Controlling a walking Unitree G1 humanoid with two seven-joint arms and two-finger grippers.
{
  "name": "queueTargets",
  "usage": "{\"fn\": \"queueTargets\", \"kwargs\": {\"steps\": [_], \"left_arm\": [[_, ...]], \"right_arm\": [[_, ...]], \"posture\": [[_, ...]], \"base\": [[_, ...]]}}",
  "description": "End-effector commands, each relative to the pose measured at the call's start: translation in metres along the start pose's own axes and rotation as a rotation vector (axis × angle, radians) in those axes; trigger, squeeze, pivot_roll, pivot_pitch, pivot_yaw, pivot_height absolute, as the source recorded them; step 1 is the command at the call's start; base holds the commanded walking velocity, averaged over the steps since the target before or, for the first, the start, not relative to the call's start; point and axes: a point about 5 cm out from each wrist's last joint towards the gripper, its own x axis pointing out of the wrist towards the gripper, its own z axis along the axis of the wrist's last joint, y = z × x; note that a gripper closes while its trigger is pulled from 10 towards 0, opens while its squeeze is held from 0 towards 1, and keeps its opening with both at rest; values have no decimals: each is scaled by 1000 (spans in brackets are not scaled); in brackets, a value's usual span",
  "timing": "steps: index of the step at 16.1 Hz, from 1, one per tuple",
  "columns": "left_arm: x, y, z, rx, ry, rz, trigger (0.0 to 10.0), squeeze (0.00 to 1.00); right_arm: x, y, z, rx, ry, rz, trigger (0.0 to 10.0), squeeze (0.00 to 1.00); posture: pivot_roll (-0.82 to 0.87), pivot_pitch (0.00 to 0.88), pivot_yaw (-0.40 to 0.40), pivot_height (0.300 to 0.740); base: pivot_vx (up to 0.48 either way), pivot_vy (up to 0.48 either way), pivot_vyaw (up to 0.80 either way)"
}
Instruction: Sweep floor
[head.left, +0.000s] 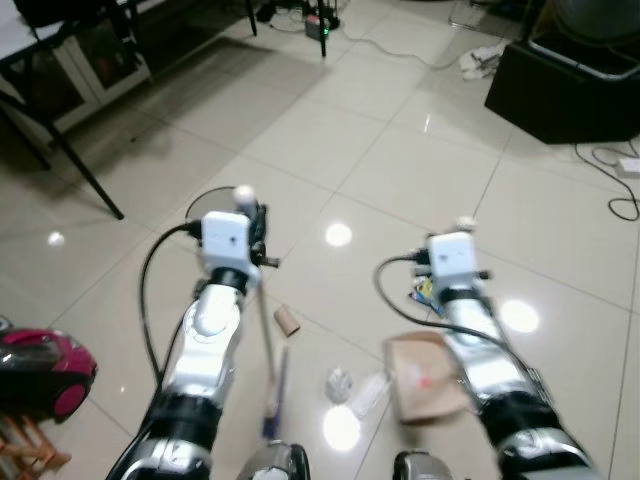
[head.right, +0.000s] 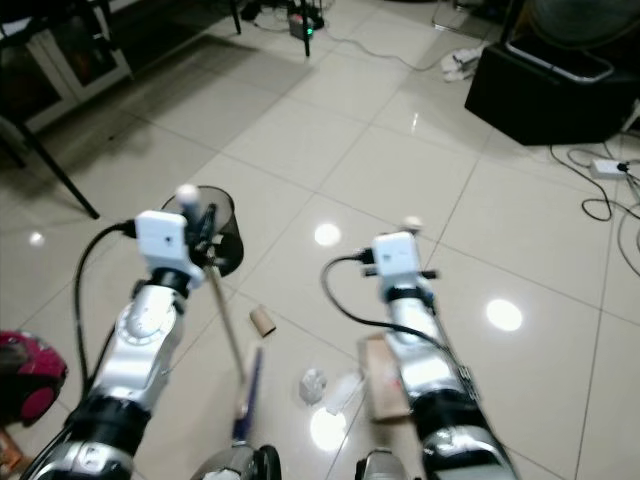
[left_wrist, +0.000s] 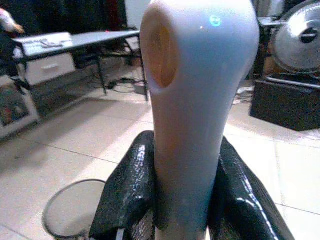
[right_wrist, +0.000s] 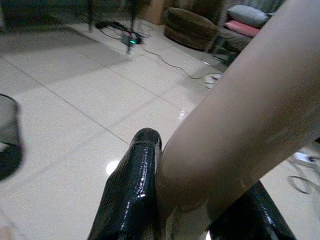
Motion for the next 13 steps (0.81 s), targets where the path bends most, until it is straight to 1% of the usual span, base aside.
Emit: {"fn": "queueTargets", "kwargs": {"steps": [1, 3, 4, 5, 7, 8, 12, 13], "left_arm": [[2, -7, -1, -11, -11, -40, 10000, 0], [4, -15, -5, -19, -4, -70, 10000, 0], [6, -24, -10, -44, 10, -99, 10000, 0], [8, -29, -11, -65, 18, -109, 10000, 0], [12, -39, -10, -137, 22, -136, 10000, 0], [15, -41, -6, -191, 13, -130, 10000, 0], [25, -38, 6, -285, -44, -83, 10000, 0], [28, -37, 10, -324, -58, -69, 10000, 0]], "right_arm": [[-1, 7, 0, 47, 0, -1, 10000, 0], [-1, 13, 1, 81, 6, 3, 10000, 0], [-2, 20, 2, 106, 8, 9, 10000, 0], [-2, 22, 2, 115, 9, 11, 10000, 0], [-4, 23, 0, 129, 22, -4, 10000, 0], [-5, 22, -4, 136, 43, -22, 10000, 0], [-5, 22, -8, 175, 73, -36, 10000, 0], [-5, 23, -8, 186, 79, -36, 10000, 0]], "posture": [[44, 198, 101, 740], [37, 197, 104, 740], [25, 196, 112, 740], [24, 196, 113, 740], [23, 195, 114, 740], [24, 197, 113, 740], [28, 197, 105, 740], [28, 196, 104, 740]], "base": [[0, 0, 0], [0, 0, 0], [0, 0, 0], [0, 0, 0], [0, 0, 0], [0, 0, 0], [0, 0, 0], [0, 0, 0]]}}
